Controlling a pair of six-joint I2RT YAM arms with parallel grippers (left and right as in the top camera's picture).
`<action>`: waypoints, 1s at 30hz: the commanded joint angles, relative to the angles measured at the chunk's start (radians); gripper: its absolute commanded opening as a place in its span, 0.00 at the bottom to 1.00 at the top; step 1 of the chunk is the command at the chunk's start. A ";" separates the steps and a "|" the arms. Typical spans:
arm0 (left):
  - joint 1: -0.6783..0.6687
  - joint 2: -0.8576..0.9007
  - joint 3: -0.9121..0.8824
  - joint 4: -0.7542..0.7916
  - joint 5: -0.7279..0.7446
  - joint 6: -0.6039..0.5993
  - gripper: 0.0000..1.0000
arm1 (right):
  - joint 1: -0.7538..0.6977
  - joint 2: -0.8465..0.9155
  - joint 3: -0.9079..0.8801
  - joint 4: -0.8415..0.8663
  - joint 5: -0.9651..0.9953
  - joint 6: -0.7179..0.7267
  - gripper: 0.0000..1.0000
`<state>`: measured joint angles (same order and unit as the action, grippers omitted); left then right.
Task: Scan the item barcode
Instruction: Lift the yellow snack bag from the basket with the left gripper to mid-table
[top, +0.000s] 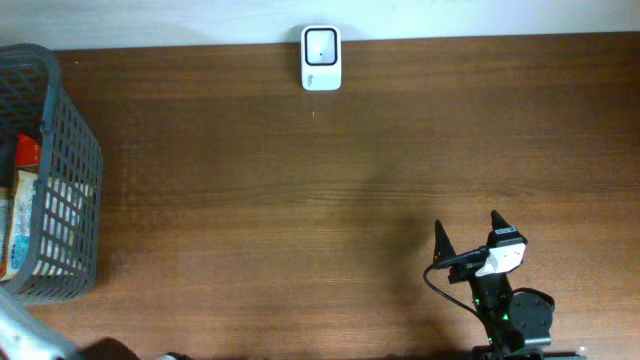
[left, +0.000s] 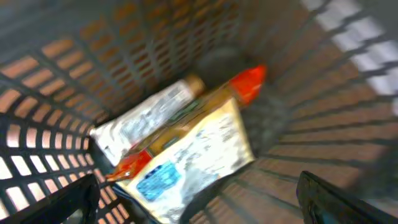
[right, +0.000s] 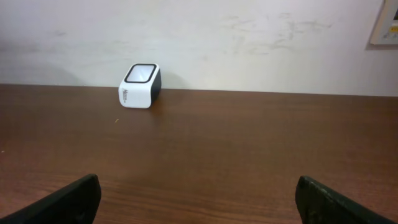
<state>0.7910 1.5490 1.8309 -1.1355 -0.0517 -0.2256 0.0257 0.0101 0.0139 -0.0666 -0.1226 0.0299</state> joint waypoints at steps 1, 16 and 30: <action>0.066 0.130 0.008 -0.003 0.045 0.146 0.99 | 0.001 -0.006 -0.008 0.000 -0.008 0.011 0.99; 0.103 0.499 -0.022 -0.020 0.174 0.512 0.95 | 0.001 -0.006 -0.008 0.000 -0.008 0.011 0.99; 0.061 0.500 -0.195 0.130 0.269 0.511 0.38 | 0.001 -0.006 -0.008 0.000 -0.008 0.011 0.99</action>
<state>0.8730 2.0399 1.7016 -1.0321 0.1928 0.2848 0.0257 0.0101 0.0139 -0.0666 -0.1230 0.0303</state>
